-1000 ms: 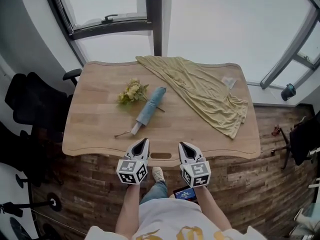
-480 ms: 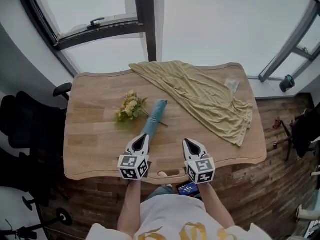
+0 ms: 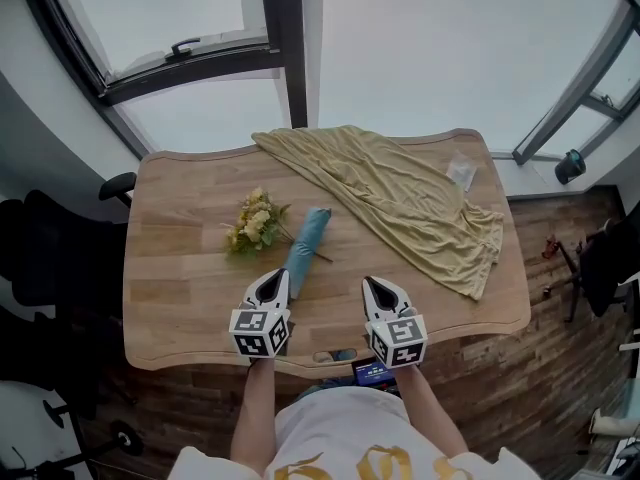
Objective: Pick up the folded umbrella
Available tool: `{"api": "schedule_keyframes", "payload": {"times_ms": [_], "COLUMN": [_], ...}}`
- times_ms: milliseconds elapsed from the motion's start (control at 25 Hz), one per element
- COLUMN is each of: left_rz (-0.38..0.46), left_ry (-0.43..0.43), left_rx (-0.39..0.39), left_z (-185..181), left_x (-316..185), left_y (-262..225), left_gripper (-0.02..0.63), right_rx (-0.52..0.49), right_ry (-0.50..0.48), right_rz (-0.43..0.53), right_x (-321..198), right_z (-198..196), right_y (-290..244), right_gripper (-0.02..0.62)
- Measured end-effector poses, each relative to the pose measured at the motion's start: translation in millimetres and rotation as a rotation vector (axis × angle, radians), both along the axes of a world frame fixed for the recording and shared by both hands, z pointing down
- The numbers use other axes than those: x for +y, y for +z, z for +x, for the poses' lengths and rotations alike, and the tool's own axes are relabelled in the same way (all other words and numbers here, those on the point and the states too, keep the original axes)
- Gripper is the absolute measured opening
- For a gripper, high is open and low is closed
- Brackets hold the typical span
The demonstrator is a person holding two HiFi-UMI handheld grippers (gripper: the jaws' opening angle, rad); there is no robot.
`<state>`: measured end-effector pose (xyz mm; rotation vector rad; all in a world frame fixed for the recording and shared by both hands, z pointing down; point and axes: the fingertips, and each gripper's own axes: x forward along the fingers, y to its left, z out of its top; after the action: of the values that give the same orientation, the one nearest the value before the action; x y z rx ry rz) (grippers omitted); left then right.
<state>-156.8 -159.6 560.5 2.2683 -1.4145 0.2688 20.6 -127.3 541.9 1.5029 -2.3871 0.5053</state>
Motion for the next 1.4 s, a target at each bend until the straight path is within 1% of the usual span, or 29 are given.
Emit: {"api": "schedule_keyframes", "payload": {"times_ms": [120, 240, 400, 480, 600, 720, 880, 1160, 1240, 1360, 1400], "left_rz": [-0.001, 0.013, -0.046, -0.08, -0.115, -0.129, -0.148, -0.256, -0.284, -0.316, -0.326], "left_ry": [-0.042, -0.052, -0.064, -0.071, -0.07, -0.052, -0.008, 0.049, 0.069, 0.099, 0.109], "left_rx": [-0.005, 0.006, 0.049, 0.039, 0.018, -0.01, -0.052, -0.103, -0.102, -0.067, -0.061], "left_z": [-8.8, -8.3, -9.9, -12.1, -10.6, -5.4, 0.4, 1.1, 4.3, 12.8, 15.5], "left_x": [-5.8, -11.6, -19.7, -23.9, -27.0, -34.6, -45.2, -56.5, -60.0, -67.3, -70.2], "left_y": [1.9, -5.3, 4.8, 14.7, 27.8, 36.8, 45.6, 73.2, 79.2, 83.6, 84.8], "left_gripper": [0.02, 0.02, 0.02, 0.02, 0.02, 0.02, 0.02, 0.021, 0.021, 0.025, 0.042], "right_rx": [0.01, 0.007, -0.017, -0.036, -0.035, -0.012, -0.016, 0.003, 0.004, 0.007, 0.01], "right_ry": [-0.026, -0.036, -0.019, -0.018, -0.031, -0.024, -0.025, -0.033, -0.037, -0.036, -0.034], "right_rz": [-0.01, -0.019, -0.028, -0.014, -0.029, -0.045, -0.07, -0.129, -0.142, -0.169, -0.181], "right_x": [-6.7, -12.9, -18.4, -22.3, -29.4, -38.9, -50.3, -68.1, -73.7, -80.3, -82.2], "right_z": [-2.9, -0.2, 2.2, 2.9, 3.8, 5.4, 6.3, 4.5, 4.1, 8.3, 10.3], "right_y": [7.6, 12.1, 18.9, 18.9, 26.3, 33.2, 42.1, 66.3, 71.0, 80.4, 84.7], "right_gripper": [0.01, 0.011, 0.011, 0.011, 0.011, 0.011, 0.011, 0.011, 0.011, 0.011, 0.011]}}
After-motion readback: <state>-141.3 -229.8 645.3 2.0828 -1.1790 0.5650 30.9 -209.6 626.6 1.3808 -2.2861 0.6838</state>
